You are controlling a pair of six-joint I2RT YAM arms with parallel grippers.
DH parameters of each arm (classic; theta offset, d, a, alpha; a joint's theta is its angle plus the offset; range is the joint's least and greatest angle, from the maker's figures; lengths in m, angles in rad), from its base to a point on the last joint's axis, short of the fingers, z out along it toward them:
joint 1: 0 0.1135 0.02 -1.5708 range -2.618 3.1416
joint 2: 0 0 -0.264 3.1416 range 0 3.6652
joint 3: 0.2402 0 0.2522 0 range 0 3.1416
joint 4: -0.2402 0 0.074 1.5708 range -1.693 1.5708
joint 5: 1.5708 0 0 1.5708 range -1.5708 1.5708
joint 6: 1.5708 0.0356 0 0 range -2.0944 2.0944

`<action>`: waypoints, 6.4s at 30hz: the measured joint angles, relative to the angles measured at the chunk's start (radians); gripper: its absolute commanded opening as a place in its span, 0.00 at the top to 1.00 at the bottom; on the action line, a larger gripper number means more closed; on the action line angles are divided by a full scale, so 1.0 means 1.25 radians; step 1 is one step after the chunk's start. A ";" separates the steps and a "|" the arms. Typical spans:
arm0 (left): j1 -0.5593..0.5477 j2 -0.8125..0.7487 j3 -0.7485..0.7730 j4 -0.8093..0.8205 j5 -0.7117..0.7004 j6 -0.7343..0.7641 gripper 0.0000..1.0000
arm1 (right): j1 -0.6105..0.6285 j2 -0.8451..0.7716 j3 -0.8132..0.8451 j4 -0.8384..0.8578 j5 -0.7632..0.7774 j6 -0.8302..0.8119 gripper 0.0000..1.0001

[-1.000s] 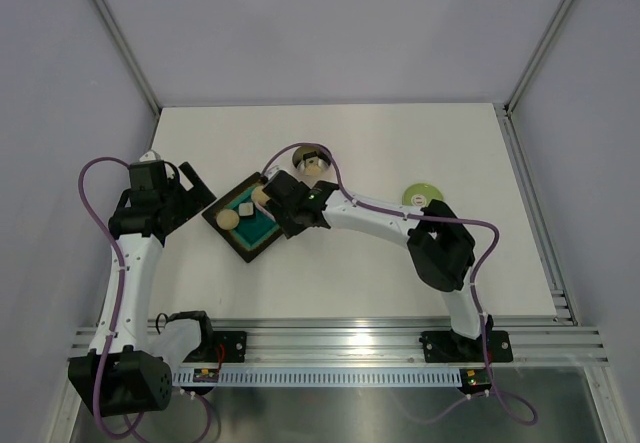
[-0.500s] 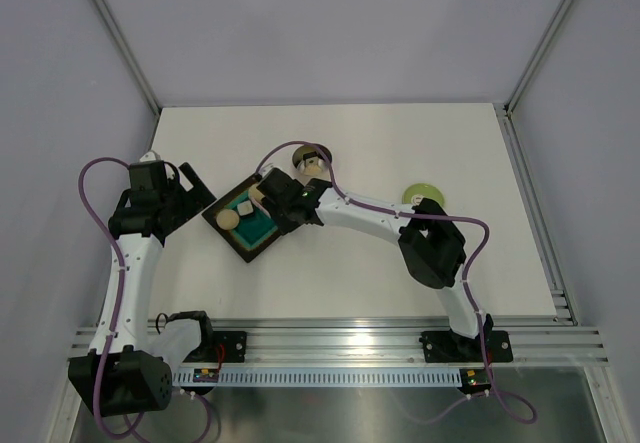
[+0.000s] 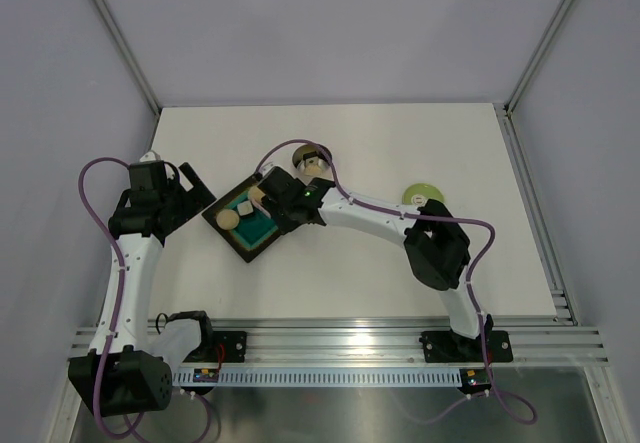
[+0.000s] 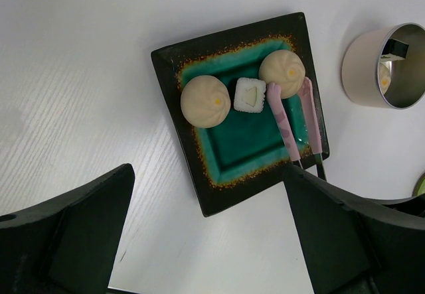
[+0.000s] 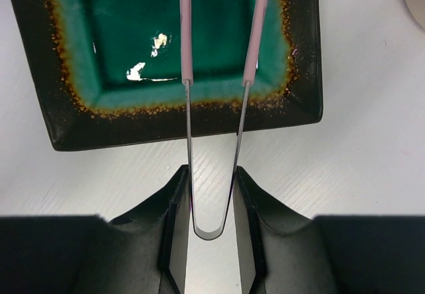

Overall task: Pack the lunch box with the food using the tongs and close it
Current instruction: Pick up the fake food from the plate, then place the fake food in the packing box, then adjust the clamp at the center of the board.

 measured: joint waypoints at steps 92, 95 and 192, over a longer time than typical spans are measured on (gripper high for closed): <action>0.002 0.000 0.000 0.000 0.000 0.006 0.01 | -0.207 -0.173 -0.162 -0.001 0.022 -0.022 0.75; 0.002 0.000 0.000 0.000 0.000 0.006 0.01 | -0.207 -0.173 -0.162 -0.001 0.022 -0.022 0.69; 0.003 0.000 -0.004 0.002 0.001 0.007 0.01 | -0.205 -0.590 -0.717 0.322 0.144 -0.019 1.00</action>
